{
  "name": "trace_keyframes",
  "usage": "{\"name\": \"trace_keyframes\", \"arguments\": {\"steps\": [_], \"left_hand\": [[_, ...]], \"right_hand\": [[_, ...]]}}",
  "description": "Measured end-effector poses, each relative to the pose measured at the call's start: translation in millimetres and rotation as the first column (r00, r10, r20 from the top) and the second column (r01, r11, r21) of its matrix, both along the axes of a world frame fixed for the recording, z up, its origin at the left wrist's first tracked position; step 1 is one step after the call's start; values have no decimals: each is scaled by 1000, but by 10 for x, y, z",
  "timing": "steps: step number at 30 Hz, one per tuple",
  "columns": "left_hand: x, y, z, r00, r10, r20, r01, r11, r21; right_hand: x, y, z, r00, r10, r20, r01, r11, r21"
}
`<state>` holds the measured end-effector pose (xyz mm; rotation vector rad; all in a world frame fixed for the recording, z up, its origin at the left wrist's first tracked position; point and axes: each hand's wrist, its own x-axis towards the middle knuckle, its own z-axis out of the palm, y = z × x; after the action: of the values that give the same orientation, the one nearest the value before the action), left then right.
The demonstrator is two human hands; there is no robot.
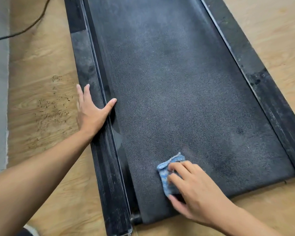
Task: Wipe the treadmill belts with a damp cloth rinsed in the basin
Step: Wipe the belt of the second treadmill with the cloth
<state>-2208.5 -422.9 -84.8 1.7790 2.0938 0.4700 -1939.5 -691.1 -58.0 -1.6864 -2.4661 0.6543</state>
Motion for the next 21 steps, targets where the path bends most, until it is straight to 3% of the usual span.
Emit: {"name": "trace_keyframes", "arguments": {"steps": [4,12,21], "left_hand": [[1,-8,-2,1000,-2,3,2,1000,2],[-8,-2,-12,1000,-10,-7,10,1000,1],[-40,33,-72,1000,-10,-4,10,1000,8]], "right_hand": [[-181,-60,-175,997,-80,14,79,994,69],[-481,87,-420,983,-118,141,111,992,57],[-37,-903,-542,955,-131,267,68,970,234]]}}
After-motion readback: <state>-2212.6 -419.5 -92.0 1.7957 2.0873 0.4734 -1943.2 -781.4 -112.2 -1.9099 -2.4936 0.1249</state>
